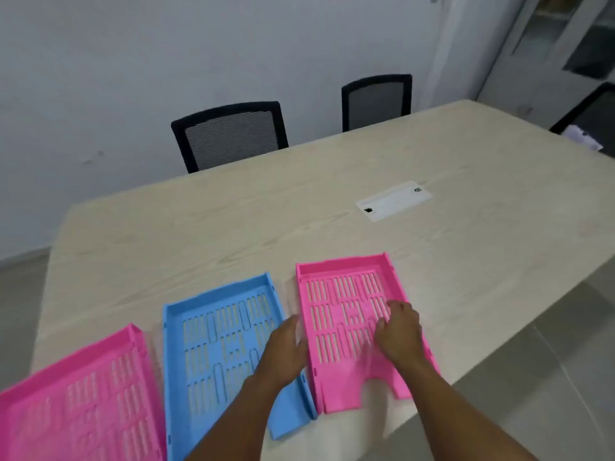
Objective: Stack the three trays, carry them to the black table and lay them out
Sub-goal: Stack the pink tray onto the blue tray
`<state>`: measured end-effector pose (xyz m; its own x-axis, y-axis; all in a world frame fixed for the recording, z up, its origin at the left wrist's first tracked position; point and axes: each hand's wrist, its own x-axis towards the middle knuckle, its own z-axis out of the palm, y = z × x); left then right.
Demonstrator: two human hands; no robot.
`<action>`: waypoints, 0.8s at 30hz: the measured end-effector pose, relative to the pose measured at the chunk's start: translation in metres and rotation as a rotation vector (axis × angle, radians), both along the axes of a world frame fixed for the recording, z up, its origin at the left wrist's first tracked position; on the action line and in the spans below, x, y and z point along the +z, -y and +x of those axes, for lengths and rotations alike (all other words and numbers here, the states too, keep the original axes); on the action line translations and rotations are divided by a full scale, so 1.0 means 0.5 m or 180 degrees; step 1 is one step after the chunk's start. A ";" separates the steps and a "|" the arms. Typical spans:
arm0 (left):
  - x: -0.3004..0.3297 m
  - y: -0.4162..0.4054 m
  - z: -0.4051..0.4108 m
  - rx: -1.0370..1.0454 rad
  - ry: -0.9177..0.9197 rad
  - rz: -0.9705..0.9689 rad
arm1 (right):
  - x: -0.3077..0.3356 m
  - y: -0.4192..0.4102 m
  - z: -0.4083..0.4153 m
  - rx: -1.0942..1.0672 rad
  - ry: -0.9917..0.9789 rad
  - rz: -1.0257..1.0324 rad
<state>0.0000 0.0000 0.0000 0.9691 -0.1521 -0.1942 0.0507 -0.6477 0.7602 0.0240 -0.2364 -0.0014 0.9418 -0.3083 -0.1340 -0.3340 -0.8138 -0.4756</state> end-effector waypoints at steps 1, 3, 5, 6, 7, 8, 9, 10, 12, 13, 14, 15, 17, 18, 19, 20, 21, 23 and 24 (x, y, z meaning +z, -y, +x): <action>-0.005 0.010 0.002 0.0017 0.0048 -0.0184 | 0.000 0.016 -0.004 -0.0164 -0.0024 -0.0027; -0.008 0.026 0.003 0.0044 -0.0113 -0.0167 | -0.006 0.042 -0.014 -0.0422 -0.0114 0.0018; -0.014 0.042 0.006 0.0125 -0.0453 -0.0038 | -0.017 0.061 -0.023 -0.0547 -0.0321 0.0178; -0.016 0.048 0.009 0.0162 -0.0579 -0.0018 | -0.025 0.067 -0.025 -0.0581 -0.0382 0.0279; -0.019 0.052 0.013 0.0179 -0.0643 -0.0028 | -0.030 0.070 -0.026 -0.0595 -0.0403 0.0364; -0.024 0.056 0.018 0.0167 -0.0676 -0.0023 | -0.033 0.071 -0.026 -0.0611 -0.0392 0.0438; -0.027 0.060 0.020 0.0157 -0.0726 -0.0040 | -0.039 0.073 -0.027 -0.0635 -0.0385 0.0477; -0.029 0.062 0.021 0.0144 -0.0801 -0.0053 | -0.045 0.075 -0.027 -0.0660 -0.0363 0.0486; -0.031 0.069 0.024 0.0166 -0.0919 -0.0116 | -0.049 0.075 -0.025 -0.0725 -0.0357 0.0500; -0.032 0.072 0.025 0.0208 -0.0955 -0.0146 | -0.051 0.077 -0.023 -0.0754 -0.0380 0.0504; -0.033 0.075 0.025 0.0272 -0.1001 -0.0182 | -0.053 0.077 -0.020 -0.0788 -0.0417 0.0508; -0.035 0.078 0.024 0.0339 -0.1043 -0.0230 | -0.055 0.078 -0.017 -0.0834 -0.0439 0.0521; -0.039 0.080 0.024 0.0470 -0.1065 -0.0396 | -0.056 0.082 -0.012 -0.0932 -0.0394 0.0536; -0.039 0.080 0.024 0.0531 -0.1048 -0.0519 | -0.053 0.084 -0.010 -0.0966 -0.0343 0.0504; -0.036 0.080 0.024 0.0583 -0.1004 -0.0695 | -0.049 0.087 -0.007 -0.0997 -0.0283 0.0457; -0.030 0.081 0.025 0.0626 -0.0941 -0.0898 | -0.044 0.091 -0.003 -0.1031 -0.0204 0.0403; -0.022 0.081 0.028 0.0670 -0.0872 -0.1071 | -0.037 0.095 0.004 -0.1069 -0.0109 0.0348; -0.009 0.081 0.038 0.0800 -0.0735 -0.1292 | -0.022 0.095 0.021 -0.1124 0.0058 0.0239; -0.003 0.078 0.044 0.0903 -0.0648 -0.1366 | -0.015 0.091 0.030 -0.1139 0.0114 0.0208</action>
